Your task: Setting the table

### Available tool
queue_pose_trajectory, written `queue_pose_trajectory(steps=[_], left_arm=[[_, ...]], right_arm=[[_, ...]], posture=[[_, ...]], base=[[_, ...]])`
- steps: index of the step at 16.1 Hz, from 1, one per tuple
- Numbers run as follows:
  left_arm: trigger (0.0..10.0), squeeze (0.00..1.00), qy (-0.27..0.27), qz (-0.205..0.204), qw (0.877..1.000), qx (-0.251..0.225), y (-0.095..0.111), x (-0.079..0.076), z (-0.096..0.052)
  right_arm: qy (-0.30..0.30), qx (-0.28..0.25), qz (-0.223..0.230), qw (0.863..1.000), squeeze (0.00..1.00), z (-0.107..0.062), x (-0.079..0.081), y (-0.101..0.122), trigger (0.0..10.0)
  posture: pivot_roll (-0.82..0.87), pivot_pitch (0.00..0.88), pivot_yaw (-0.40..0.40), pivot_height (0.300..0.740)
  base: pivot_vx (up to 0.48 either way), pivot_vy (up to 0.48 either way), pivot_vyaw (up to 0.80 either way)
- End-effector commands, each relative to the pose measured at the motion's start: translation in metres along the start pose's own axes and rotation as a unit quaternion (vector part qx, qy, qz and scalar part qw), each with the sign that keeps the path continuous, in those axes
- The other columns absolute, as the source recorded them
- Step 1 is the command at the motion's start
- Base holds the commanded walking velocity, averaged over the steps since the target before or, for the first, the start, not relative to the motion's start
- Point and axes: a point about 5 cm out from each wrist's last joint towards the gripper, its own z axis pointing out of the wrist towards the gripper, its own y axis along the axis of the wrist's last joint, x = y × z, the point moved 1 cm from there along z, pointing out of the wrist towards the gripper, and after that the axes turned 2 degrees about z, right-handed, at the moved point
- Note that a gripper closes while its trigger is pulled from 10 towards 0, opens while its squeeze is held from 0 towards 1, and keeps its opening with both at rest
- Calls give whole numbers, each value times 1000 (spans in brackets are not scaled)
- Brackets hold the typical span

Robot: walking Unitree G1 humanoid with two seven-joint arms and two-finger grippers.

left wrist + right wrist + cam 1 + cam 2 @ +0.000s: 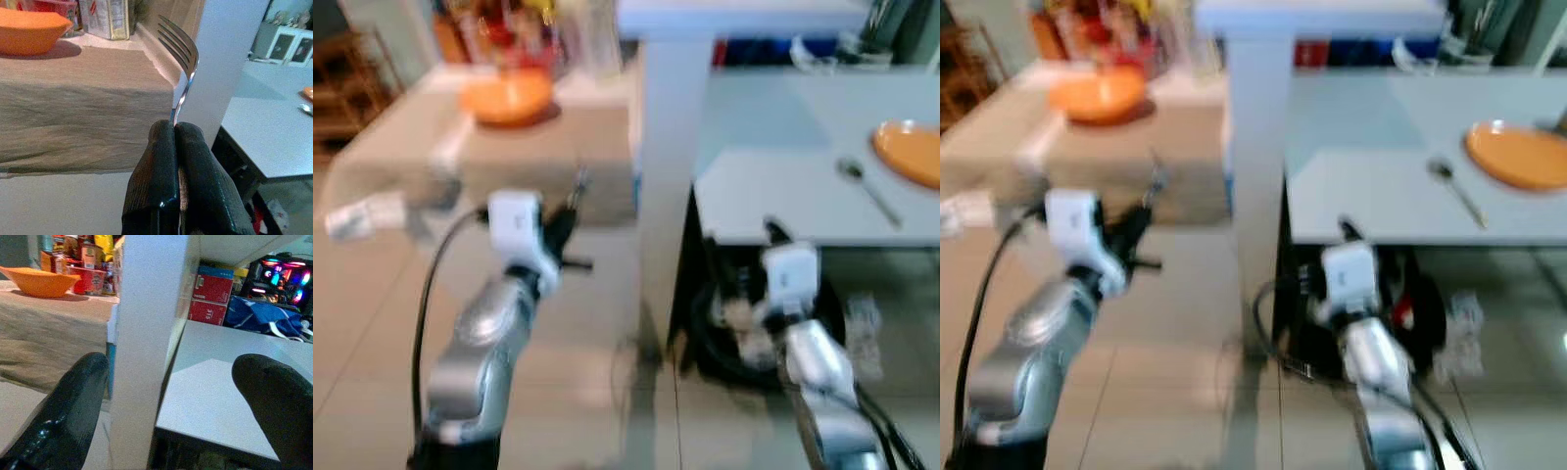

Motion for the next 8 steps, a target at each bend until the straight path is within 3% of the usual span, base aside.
queue_pose_trajectory(steps=[1,5,8], left_arm=[[0,0,-21,1,1000,-16,7,-11,5],[0,0,-40,5,999,-20,9,-17,6],[0,0,-52,4,998,-23,9,-21,5]], right_arm=[[-13,-3,-8,1000,0,-1,-8,2,10000],[-15,-4,-7,1000,0,-1,-8,2,10000],[-12,6,-6,1000,0,0,-7,-1,10000]], posture=[[-139,0,66,722],[-140,0,70,722],[-139,0,71,722]], base=[[330,-345,0],[309,-362,0],[0,-448,-156]])
